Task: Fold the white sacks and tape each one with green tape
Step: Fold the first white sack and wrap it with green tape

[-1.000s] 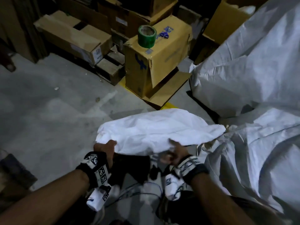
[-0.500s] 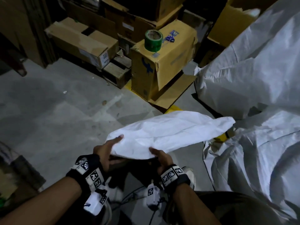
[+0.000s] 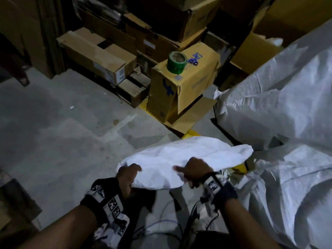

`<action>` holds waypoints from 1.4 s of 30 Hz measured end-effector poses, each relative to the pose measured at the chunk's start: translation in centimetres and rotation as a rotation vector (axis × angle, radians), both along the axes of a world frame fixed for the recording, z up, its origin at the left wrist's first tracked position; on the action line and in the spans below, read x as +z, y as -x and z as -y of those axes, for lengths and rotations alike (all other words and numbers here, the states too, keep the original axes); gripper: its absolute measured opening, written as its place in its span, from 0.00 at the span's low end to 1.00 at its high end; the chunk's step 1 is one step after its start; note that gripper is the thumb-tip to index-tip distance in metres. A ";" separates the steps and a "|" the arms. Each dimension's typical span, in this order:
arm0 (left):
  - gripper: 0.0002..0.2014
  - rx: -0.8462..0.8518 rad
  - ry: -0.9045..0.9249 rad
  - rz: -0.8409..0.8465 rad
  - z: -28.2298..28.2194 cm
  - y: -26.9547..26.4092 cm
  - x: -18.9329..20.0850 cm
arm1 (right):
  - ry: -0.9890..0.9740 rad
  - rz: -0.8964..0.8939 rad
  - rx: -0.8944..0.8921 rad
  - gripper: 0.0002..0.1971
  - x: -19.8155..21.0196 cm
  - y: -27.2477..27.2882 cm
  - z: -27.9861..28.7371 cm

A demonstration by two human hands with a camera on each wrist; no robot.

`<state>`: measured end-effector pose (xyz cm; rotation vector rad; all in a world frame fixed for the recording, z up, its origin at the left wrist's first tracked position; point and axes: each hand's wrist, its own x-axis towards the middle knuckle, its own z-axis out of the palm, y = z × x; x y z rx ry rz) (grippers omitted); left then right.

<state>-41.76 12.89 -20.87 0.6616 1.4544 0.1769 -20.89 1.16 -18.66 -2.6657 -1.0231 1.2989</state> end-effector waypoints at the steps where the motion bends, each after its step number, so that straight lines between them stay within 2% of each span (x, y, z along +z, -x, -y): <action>1: 0.22 0.006 -0.016 0.020 0.2 -0.3 0.3 | -0.029 -0.012 -0.004 0.29 1.6 -1.4 -2.0; 3: 0.22 0.029 -0.001 0.078 0.5 -0.7 0.9 | -0.180 -0.007 -0.015 0.23 4.6 -4.0 -6.8; 4: 0.28 0.035 0.022 0.107 0.6 -0.9 1.0 | -0.264 0.045 -0.009 0.22 5.8 -5.2 -9.6; 6: 0.34 0.046 0.026 0.142 0.3 -1.6 1.6 | -0.365 0.223 0.061 0.20 7.0 -8.0 -15.7; 8: 0.38 0.075 -0.030 0.101 -0.2 -2.7 1.3 | -0.434 0.407 0.114 0.16 7.8 -10.5 -21.5; 9: 0.42 0.072 -0.065 0.097 -0.4 -3.2 1.5 | -0.477 0.473 0.107 0.16 7.9 -11.6 -24.3; 11: 0.46 0.082 -0.121 0.115 -0.3 -4.3 1.1 | -0.524 0.533 0.081 0.25 8.4 -13.5 -29.3; 12: 0.44 0.061 -0.139 0.104 -0.6 -4.9 1.1 | -0.520 0.554 0.089 0.30 8.5 -14.4 -31.7; 14: 0.31 0.030 -0.186 0.075 -0.4 -5.3 2.0 | -0.443 0.584 0.165 0.37 8.3 -15.7 -34.5; 15: 0.24 0.046 -0.191 0.062 -0.4 -5.8 1.4 | -0.381 0.600 0.207 0.39 7.8 -16.4 -35.9; 16: 0.21 0.054 -0.171 0.077 -0.6 -6.0 0.7 | -0.305 0.627 0.238 0.39 7.2 -17.0 -36.8; 18: 0.24 0.053 -0.146 0.120 -0.6 -5.8 0.2 | -0.220 0.664 0.260 0.36 6.2 -17.3 -37.3; 19: 0.25 0.065 -0.123 0.112 -0.6 -5.7 0.4 | -0.242 0.650 0.231 0.36 6.0 -17.4 -37.1; 20: 0.25 0.069 -0.096 0.090 -0.7 -5.4 0.3 | -0.288 0.629 0.173 0.36 6.1 -17.4 -36.8; 22: 0.25 0.051 -0.076 0.090 -0.8 -4.9 2.0 | -0.398 0.599 0.087 0.28 6.4 -16.6 -35.2; 24: 0.31 0.057 -0.076 0.071 -0.4 -4.7 2.6 | -0.488 0.507 0.014 0.21 7.0 -14.7 -32.0; 26: 0.37 0.083 -0.008 0.096 -0.1 -4.7 4.0 | -0.570 0.409 0.004 0.22 7.9 -12.1 -27.2; 28: 0.43 0.089 0.093 0.167 0.3 -4.7 5.0 | -0.613 0.356 0.068 0.22 9.1 -9.0 -20.6; 30: 0.40 0.022 0.133 0.187 0.8 -4.4 6.1 | -0.675 0.327 0.147 0.18 10.0 -5.8 -13.3; 32: 0.30 -0.088 0.107 0.202 1.6 -3.8 6.6 | -0.741 0.289 0.208 0.09 11.3 -2.3 -6.7; 33: 0.26 -0.095 0.112 0.197 2.2 -3.5 7.0 | -0.765 0.259 0.184 0.13 11.7 -0.9 -3.8; 34: 0.28 -0.075 0.134 0.172 2.7 -3.1 7.0 | -0.782 0.196 0.099 0.16 11.9 0.7 -1.1; 35: 0.30 -0.054 0.163 0.138 3.2 -2.5 7.2 | -0.796 0.111 -0.035 0.15 11.8 2.3 1.2; 36: 0.25 -0.079 0.163 0.097 3.7 -2.0 7.4 | -0.817 0.004 -0.185 0.11 11.6 3.8 3.3; 38: 0.06 -0.170 0.157 0.042 4.9 -0.7 7.0 | -0.832 -0.250 -0.550 0.08 10.2 6.2 6.3; 40: 0.12 -0.233 0.133 0.030 6.1 1.4 5.8 | -0.774 -0.499 -0.912 0.14 8.2 7.6 7.5; 42: 0.09 -0.290 0.047 0.047 7.0 2.8 5.1 | -0.727 -0.664 -1.147 0.17 6.7 8.5 7.7</action>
